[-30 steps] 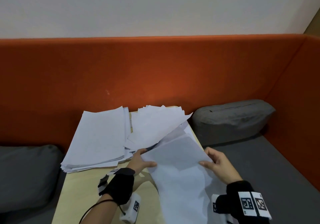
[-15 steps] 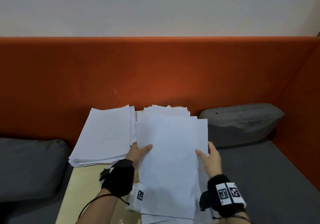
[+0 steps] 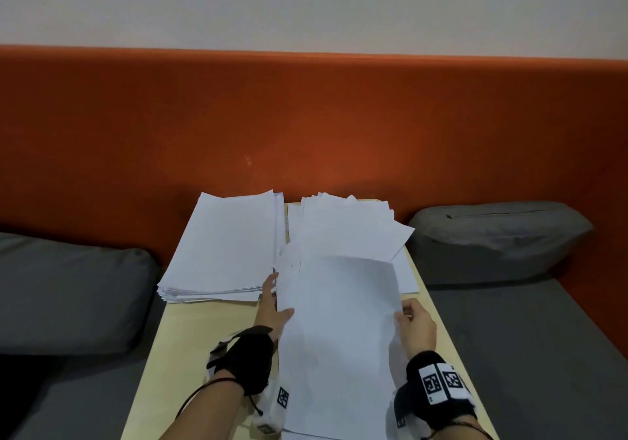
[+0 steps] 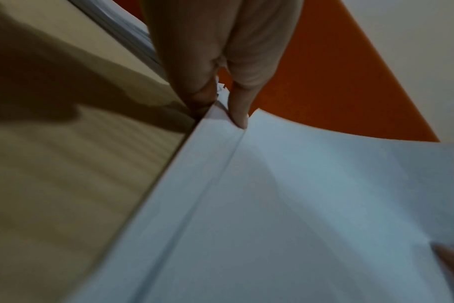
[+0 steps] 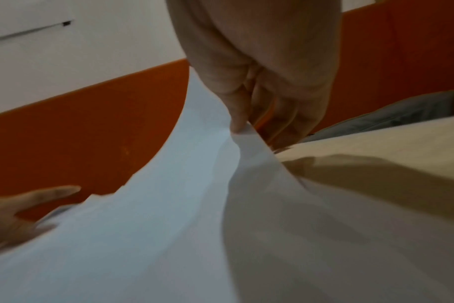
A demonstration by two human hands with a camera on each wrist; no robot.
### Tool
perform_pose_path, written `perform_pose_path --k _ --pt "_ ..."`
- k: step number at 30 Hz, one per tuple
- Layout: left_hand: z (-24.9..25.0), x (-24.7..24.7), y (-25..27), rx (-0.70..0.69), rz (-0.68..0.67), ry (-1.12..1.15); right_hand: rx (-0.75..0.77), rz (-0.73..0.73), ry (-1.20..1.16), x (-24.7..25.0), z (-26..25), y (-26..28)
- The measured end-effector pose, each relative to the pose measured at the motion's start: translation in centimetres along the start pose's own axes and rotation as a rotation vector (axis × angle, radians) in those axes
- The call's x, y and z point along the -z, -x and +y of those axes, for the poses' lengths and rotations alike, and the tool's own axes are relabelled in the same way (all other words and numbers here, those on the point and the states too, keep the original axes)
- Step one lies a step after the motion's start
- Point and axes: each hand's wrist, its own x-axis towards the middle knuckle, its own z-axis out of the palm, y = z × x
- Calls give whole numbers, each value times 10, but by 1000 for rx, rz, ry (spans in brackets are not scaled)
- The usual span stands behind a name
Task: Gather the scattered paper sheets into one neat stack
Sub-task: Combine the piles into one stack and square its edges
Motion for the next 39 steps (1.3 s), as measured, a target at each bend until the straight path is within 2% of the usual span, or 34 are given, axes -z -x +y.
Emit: perform_pose_path --k 5,12,18,20,24,28,32,35,39 --pt "-3 3 2 -35 -76 -193 -80 66 -299 23 10 -9" --pt "-9 -3 -5 118 -37 -80 -47 137 -434 54 2 -10" --pt "-10 -2 -7 135 -45 -128 -61 103 -96 43 8 -20" --pt "-10 -2 -8 127 -49 -133 -66 4 88 36 5 -17" --pt "-8 -6 -8 104 -47 -200 -23 -284 457 9 4 -9" --pt "-9 -11 -5 193 -38 -121 -61 -321 576 -7 -5 -2" --pt "-13 -13 -10 198 -65 -156 -124 -303 513 -8 -5 -4" --pt "-6 -10 -6 197 -94 -70 -132 -238 422 -2 1 -6" --pt "6 -3 -1 236 -229 139 -72 -193 16 7 1 -5"
